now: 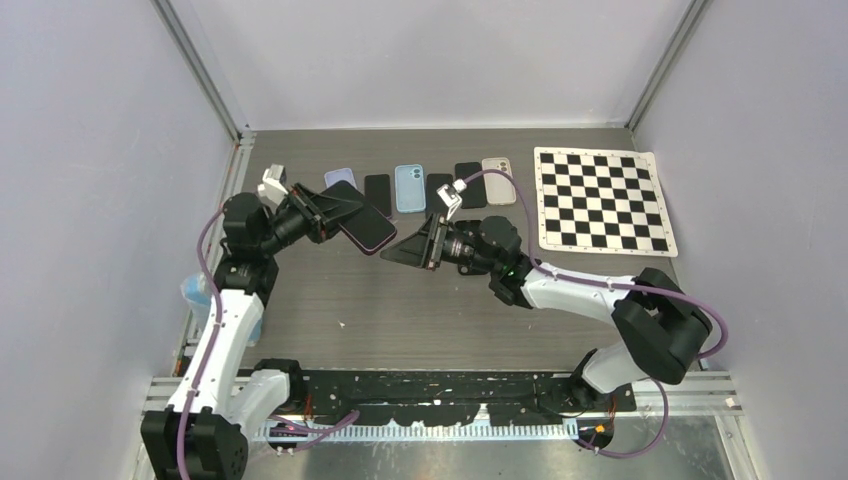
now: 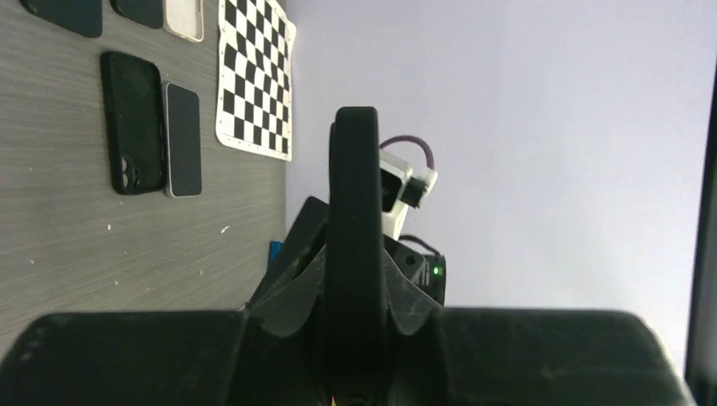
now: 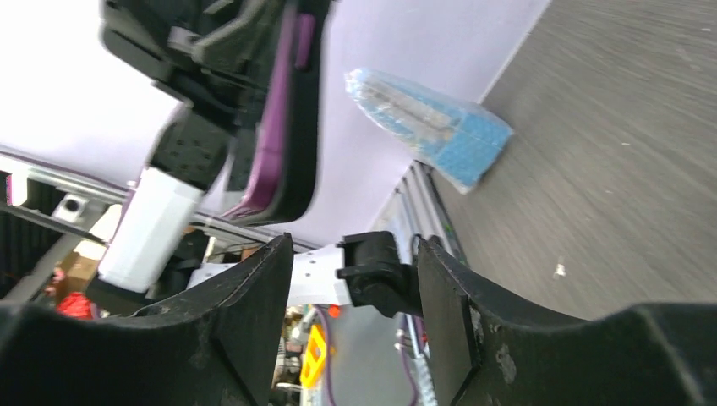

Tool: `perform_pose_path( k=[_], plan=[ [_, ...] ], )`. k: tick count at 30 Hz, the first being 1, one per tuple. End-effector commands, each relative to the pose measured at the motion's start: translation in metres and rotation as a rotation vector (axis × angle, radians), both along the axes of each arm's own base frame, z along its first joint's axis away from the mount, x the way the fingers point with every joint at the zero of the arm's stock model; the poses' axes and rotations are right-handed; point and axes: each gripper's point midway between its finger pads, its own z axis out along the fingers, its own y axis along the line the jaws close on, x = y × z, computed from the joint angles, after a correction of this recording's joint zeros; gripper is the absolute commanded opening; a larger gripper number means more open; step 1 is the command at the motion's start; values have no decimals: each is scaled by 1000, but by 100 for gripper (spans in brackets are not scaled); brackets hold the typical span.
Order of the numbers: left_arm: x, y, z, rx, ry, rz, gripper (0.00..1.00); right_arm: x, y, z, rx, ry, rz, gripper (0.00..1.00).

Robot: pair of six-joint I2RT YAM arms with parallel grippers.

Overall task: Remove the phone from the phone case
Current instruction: Remove the phone case from the phone.

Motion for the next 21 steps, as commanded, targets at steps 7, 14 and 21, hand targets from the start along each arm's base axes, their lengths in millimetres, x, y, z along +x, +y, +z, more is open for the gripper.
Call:
perform_pose_path(
  k=[7, 14, 21],
  plan=[
    [9, 11, 8, -187, 83, 135, 0, -13, -9, 76, 250, -127, -16, 61],
    [12, 13, -3, -265, 153, 161, 0, 1, -5, 61, 178, -77, -70, 50],
    [9, 12, 0, -300, 168, 151, 0, 20, 6, 44, 152, 0, -113, 32]
  ],
)
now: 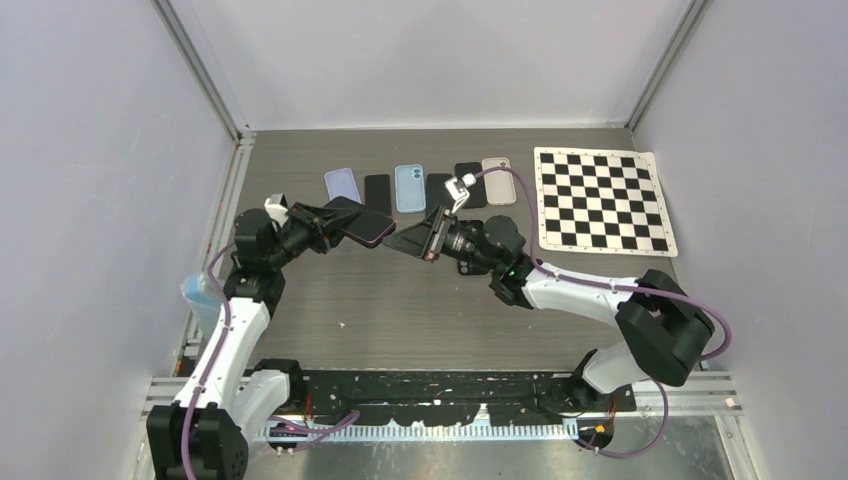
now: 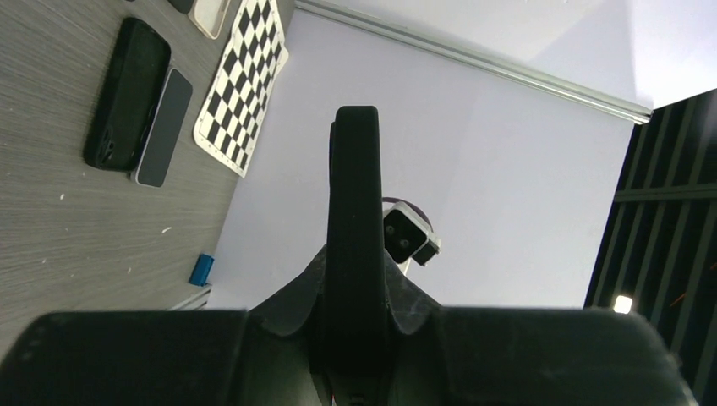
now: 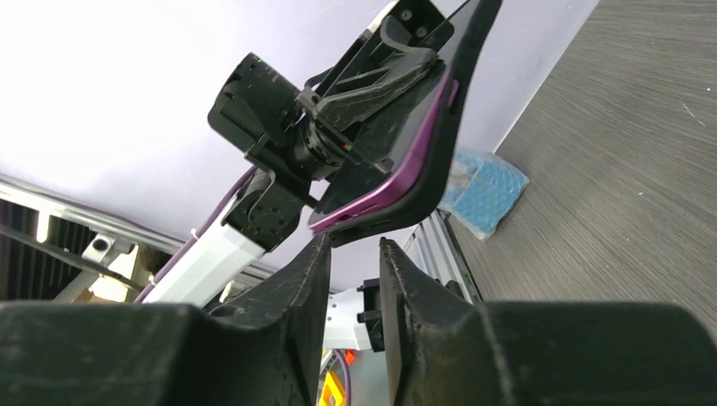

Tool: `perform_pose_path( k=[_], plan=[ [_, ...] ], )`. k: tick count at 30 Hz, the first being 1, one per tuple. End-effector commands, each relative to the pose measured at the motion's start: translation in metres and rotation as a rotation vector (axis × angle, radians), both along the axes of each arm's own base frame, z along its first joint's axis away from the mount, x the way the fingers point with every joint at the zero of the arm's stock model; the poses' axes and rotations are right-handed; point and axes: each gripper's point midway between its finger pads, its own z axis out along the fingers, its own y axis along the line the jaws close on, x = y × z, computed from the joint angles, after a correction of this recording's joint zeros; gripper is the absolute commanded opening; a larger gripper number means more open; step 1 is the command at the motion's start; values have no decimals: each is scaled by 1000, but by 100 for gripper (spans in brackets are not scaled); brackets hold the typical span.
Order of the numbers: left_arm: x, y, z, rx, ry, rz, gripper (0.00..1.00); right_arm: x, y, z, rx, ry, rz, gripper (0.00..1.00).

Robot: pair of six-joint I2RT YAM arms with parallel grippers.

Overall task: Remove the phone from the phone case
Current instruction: Remove the phone case from the phone.

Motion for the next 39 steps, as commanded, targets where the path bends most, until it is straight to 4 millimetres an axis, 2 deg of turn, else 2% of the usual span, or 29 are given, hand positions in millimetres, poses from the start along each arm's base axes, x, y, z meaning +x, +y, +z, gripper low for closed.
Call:
perform_pose_path(
  k=[1, 12, 19, 22, 27, 30, 35, 39],
  plan=[
    [-7, -2, 46, -60, -152, -12, 0, 15, 8, 13, 42, 4, -35, 32],
    [-12, -9, 68, -49, -240, -58, 0, 26, 18, -1, 6, 87, -49, 30],
    [-19, -15, 90, -26, -325, -93, 0, 39, 21, -43, -139, 210, -98, 21],
    [-22, -15, 99, -8, -362, -92, 0, 37, 29, -50, -155, 216, -55, 15],
    [-22, -14, 105, -1, -378, -90, 0, 43, 29, -70, -201, 239, -83, 8],
    [-21, -14, 103, -1, -370, -88, 0, 48, 22, -81, -250, 243, -134, 6],
    [-17, -14, 99, -1, -358, -79, 0, 51, 14, -86, -301, 234, -170, 5],
    [-14, -12, 92, 5, -342, -66, 0, 45, 13, -72, -265, 177, -148, 8]
  ],
)
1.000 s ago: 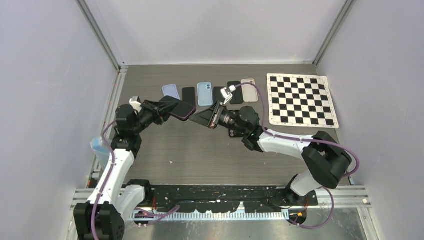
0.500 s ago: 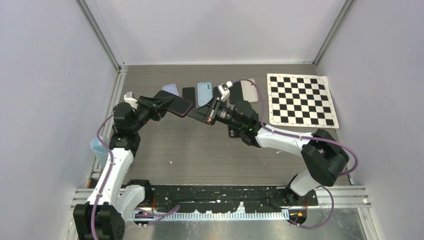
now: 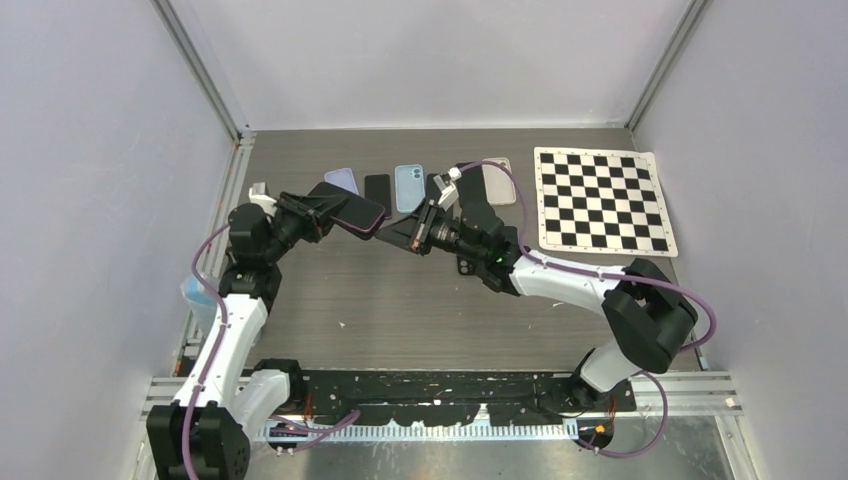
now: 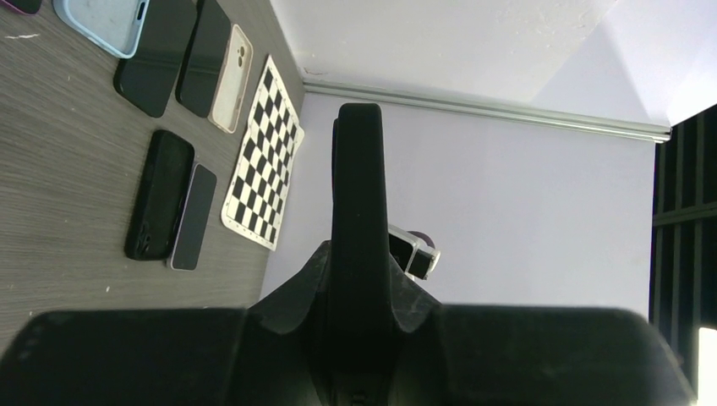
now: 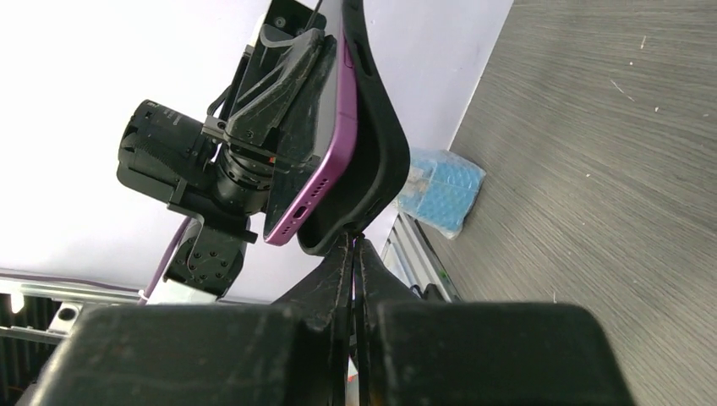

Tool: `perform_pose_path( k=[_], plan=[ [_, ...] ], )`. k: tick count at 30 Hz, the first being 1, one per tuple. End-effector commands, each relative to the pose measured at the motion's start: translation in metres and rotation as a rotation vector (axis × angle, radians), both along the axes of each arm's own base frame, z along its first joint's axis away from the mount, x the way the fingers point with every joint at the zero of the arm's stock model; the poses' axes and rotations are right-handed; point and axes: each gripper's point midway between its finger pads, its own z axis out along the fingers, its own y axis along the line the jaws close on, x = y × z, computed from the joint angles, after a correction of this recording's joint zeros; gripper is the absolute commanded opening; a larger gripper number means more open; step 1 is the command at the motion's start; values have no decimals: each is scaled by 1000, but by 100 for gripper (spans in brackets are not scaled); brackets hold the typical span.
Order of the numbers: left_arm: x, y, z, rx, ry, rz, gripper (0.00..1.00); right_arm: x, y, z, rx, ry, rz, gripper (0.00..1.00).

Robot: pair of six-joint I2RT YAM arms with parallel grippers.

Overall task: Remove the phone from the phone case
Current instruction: Remove the phone case from the phone.

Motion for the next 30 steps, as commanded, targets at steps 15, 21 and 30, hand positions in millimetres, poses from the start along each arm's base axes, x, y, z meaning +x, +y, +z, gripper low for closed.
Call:
perform_pose_path(
  k=[15, 21, 30],
  plan=[
    [-28, -30, 43, -88, -124, -183, 0, -47, -30, 37, 62, -314, 98, 78],
    [-28, -30, 45, -90, -126, -184, 0, -39, -36, 43, 118, -285, 27, 78],
    [-30, -30, 48, -98, -131, -189, 0, -27, -33, 55, 209, -214, -16, 77]
  ],
)
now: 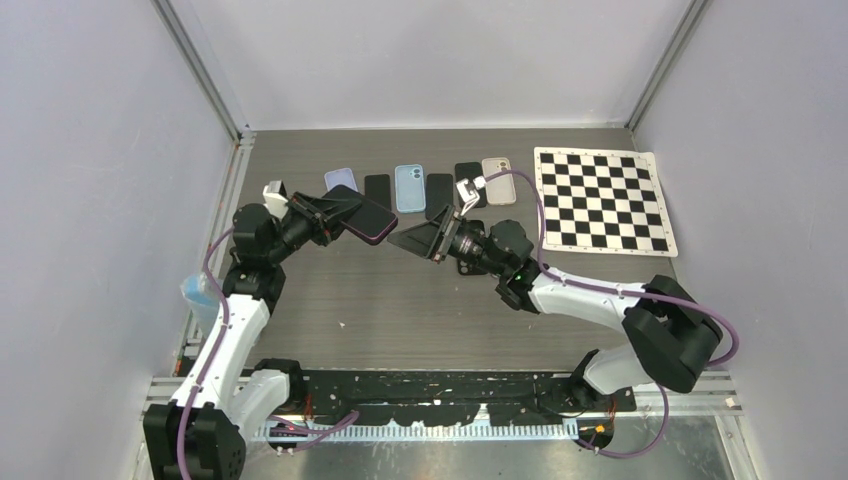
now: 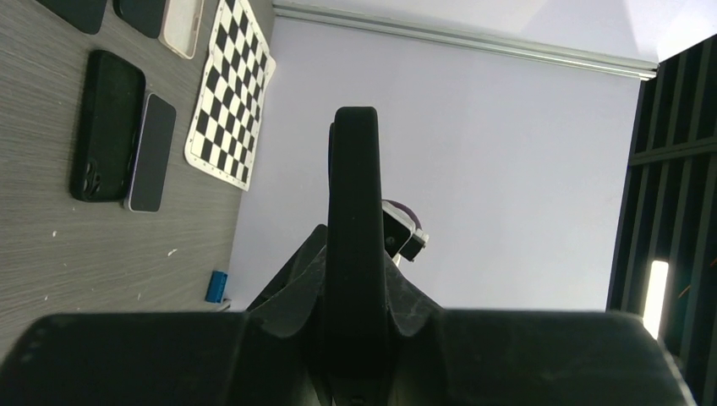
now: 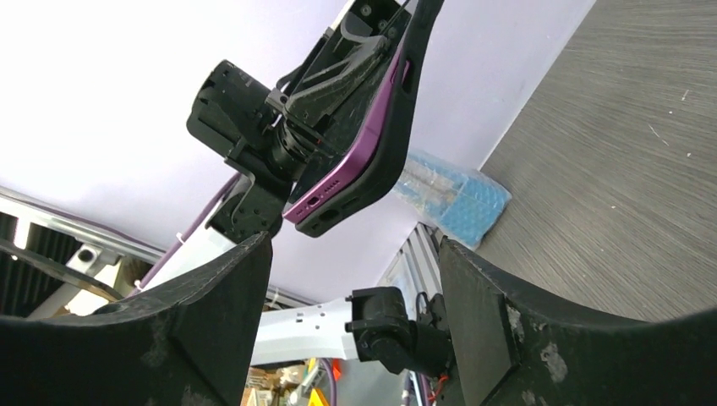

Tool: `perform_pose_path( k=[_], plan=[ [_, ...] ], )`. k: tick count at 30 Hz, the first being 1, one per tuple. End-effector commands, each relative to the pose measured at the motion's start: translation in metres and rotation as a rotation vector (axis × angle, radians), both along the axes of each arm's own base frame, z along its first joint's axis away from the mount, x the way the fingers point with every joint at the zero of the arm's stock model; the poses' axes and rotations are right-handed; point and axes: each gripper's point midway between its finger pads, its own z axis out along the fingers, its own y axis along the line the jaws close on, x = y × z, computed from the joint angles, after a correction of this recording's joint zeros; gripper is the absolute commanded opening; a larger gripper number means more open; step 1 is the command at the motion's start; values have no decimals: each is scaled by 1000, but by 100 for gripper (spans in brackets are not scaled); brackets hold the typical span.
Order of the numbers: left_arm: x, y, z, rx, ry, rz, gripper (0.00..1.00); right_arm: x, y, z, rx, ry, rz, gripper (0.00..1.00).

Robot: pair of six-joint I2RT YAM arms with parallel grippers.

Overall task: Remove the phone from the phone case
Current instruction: Remove the phone case from the phone.

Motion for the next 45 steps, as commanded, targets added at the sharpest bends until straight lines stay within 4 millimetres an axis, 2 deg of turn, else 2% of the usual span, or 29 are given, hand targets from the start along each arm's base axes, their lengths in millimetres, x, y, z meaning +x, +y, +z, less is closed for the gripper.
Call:
perform_pose_path(
  k=[1, 5, 13, 20, 26, 30, 33, 38, 41, 45],
  plan=[
    [-10, -4, 36, -34, -133, -34, 0, 9, 0, 28, 102, -6, -35, 77],
    [-10, -4, 38, -37, -136, -34, 0, 17, 6, 20, 84, 45, -48, 71],
    [-12, -5, 44, -46, -160, -42, 0, 32, 13, -4, 46, 163, -76, 52],
    [-12, -5, 52, -43, -194, -51, 0, 38, 16, -14, 6, 224, -79, 52],
    [-20, -8, 69, -19, -284, -81, 0, 57, 9, -38, -40, 385, -156, 54],
    [-29, -13, 75, -4, -350, -130, 0, 70, 9, -34, 48, 461, -152, 53],
    [-40, -19, 78, 4, -393, -198, 0, 76, 9, -19, 136, 469, -114, 51],
    [-60, -31, 83, 18, -447, -295, 0, 87, 12, -19, 119, 473, -110, 51],
    [-64, -37, 79, 12, -430, -337, 0, 90, 15, -20, 99, 455, -109, 51],
    [-66, -48, 73, 2, -405, -379, 0, 90, 19, -8, 134, 384, -80, 54]
  ],
)
